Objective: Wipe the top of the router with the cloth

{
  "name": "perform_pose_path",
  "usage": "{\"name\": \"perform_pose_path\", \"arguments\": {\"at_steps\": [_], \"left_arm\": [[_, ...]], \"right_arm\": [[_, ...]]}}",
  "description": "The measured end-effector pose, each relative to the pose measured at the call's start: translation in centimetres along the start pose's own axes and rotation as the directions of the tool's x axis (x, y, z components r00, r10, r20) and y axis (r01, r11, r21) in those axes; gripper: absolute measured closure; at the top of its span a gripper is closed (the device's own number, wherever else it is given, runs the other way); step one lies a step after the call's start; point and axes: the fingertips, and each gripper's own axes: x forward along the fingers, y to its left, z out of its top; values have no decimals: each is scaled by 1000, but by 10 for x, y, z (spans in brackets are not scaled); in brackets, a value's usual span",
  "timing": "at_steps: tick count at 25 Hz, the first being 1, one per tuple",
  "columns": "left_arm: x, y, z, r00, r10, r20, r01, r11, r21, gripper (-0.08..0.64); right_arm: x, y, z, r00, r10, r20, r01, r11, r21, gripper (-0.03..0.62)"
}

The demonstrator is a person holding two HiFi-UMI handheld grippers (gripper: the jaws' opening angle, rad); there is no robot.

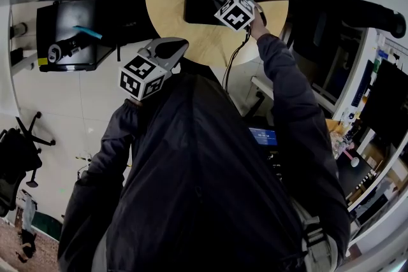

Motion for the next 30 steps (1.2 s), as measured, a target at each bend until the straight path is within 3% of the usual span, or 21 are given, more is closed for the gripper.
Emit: {"name": "perform_pose_path", "arguments": {"at_steps": [15, 22, 26, 30], "left_arm": [[-2, 1, 1, 1000, -11, 2, 11, 1000, 3, 560], [-3, 2, 0, 1000, -9, 0, 9, 1000, 0, 560], [-5, 4, 2, 1000, -2, 3, 2, 1000, 4, 560], [-9, 7, 0, 1000, 11, 6, -11, 1000, -10, 560]], "right_arm": [[-12, 62, -18, 995, 99, -24, -100, 993, -55, 561], [-13, 69, -19, 990, 139, -33, -141, 988, -67, 561], [-19, 27, -7, 994, 96, 59, -100, 993, 62, 561], [-15, -31, -9, 1000, -4, 20, 2, 995, 98, 561]]}}
